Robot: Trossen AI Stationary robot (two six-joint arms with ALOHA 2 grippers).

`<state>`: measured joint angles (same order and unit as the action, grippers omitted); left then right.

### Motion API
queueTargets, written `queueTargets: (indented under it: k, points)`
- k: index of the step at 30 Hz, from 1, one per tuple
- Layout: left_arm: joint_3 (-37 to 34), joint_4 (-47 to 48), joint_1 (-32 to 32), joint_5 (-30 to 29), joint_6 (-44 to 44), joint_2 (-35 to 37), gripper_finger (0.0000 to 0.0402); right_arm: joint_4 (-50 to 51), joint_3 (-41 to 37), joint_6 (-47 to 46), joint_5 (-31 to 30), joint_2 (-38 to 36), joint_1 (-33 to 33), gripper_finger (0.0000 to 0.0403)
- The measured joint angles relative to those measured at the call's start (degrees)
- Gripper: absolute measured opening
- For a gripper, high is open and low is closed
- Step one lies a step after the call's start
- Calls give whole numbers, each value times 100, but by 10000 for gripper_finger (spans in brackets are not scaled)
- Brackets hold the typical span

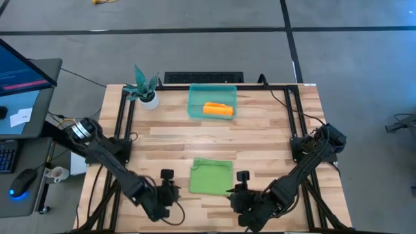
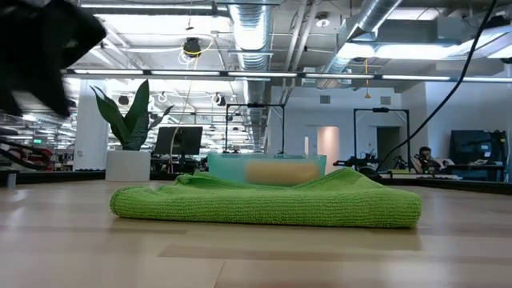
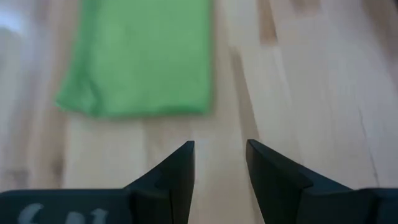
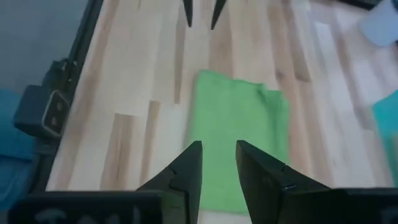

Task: Roll microfiber towels into tight, uniform cylinder then place into a basket
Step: Roll the green microfiber cloth

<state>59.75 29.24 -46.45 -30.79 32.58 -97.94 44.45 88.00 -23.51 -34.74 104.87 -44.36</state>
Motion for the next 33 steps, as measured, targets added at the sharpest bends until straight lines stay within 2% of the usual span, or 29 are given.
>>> queueTargets:
  k: [5, 11, 16, 25, 33]
  points:
    - [-599, -1209, 208, -438, -215, 674, 137, 52, -41, -24, -116, 22, 24, 123]
    - [-1031, -2624, 422, -321, -662, 561, 137, -26, -396, -422, -73, 41, -22, 123]
    - [-1059, -2683, 539, -235, -658, 290, 137, -189, -725, -639, -118, 43, -91, 123]
    - [-1059, -3043, 686, 176, -683, -123, 138, -1313, -1391, -461, -134, 47, -86, 123]
    - [-1056, -3222, 749, 172, -728, -167, 178, -1626, -1462, -688, -109, 47, 72, 123]
